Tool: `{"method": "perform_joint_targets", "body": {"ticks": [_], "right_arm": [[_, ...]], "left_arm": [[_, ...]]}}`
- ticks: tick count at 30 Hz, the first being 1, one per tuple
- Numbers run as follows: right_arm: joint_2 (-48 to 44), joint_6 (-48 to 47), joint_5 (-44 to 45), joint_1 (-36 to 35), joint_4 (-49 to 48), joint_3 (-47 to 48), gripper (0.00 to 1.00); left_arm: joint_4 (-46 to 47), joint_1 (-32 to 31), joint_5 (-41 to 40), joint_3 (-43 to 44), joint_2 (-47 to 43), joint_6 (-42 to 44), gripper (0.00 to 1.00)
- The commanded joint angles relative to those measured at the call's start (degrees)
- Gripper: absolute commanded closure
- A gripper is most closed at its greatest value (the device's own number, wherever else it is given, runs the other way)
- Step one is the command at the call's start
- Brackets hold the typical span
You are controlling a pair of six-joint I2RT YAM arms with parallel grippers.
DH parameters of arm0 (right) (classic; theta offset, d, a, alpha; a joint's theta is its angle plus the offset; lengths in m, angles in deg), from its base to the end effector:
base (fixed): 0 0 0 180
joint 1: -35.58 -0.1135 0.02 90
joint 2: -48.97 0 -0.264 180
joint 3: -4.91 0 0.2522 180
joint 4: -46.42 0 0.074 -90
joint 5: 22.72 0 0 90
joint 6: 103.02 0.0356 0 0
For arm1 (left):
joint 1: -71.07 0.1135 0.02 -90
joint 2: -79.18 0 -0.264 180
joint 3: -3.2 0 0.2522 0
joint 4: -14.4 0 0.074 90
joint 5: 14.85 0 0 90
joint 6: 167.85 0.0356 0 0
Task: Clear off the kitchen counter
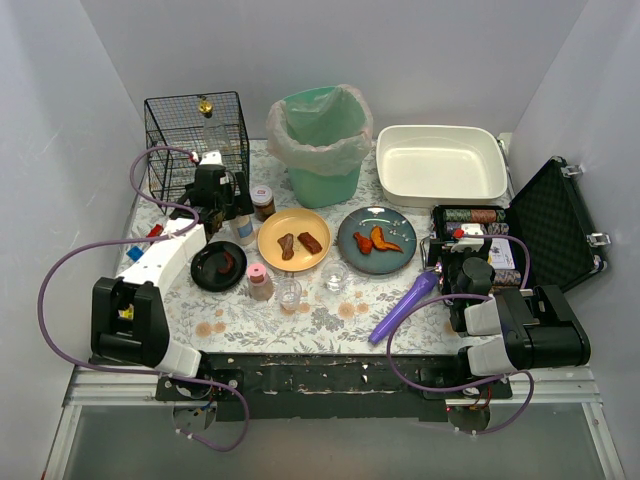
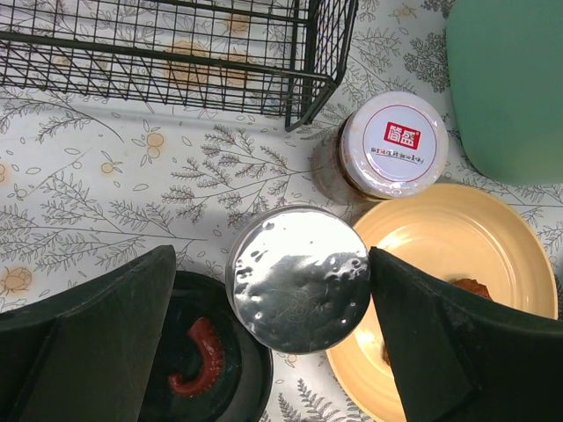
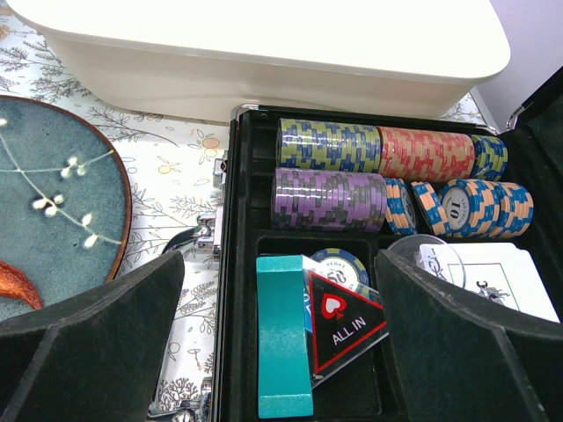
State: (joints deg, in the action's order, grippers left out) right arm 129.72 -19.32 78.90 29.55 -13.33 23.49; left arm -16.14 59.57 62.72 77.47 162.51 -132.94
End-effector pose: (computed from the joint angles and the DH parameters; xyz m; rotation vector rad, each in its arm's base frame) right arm 0.2037 0.0143 0.1464 -0.0167 1.6146 -0.1672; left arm 0.3173 -0.0567 0.2667 -0.9498 2.0623 -0.3793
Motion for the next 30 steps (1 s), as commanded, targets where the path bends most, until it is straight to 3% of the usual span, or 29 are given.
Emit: {"method": "perform_joint_targets", "body": {"ticks": [1, 10, 17, 26, 28, 30], "right_arm": [[0.2, -0.8, 0.5, -0.2, -3.7, -0.1, 0.02], [0.2, -0.7, 0.6, -0.3, -3.7, -0.1, 0.02], [0.2, -0.7, 0.6, -0.2, -3.7, -0.1, 0.02], [0.2, -0.8, 0.6, -0.3, -3.7, -0.1, 0.02], [0.2, -0.8, 0.5, -0.3, -3.7, -0.1, 0.02], [0.2, -0.8, 0.6, -0.2, -3.7, -0.1, 0.02]], "left_arm": [[-0.5, -0.8, 0.7, 0.7, 0.3, 0.2, 0.11], [-0.5, -1.3, 1.3, 0.3, 0.7, 0.1, 0.18], [-0.6, -1.2, 2.8, 0.0, 1.1, 0.0, 0.36], [-1.6, -1.2, 1.6, -0.3, 0.5, 0.7, 0.34], [-1.7, -1.3, 1.8, -0.2, 0.3, 0.9, 0.43], [-1.9, -1.2, 1.4, 0.0, 0.3, 0.9, 0.65]]}}
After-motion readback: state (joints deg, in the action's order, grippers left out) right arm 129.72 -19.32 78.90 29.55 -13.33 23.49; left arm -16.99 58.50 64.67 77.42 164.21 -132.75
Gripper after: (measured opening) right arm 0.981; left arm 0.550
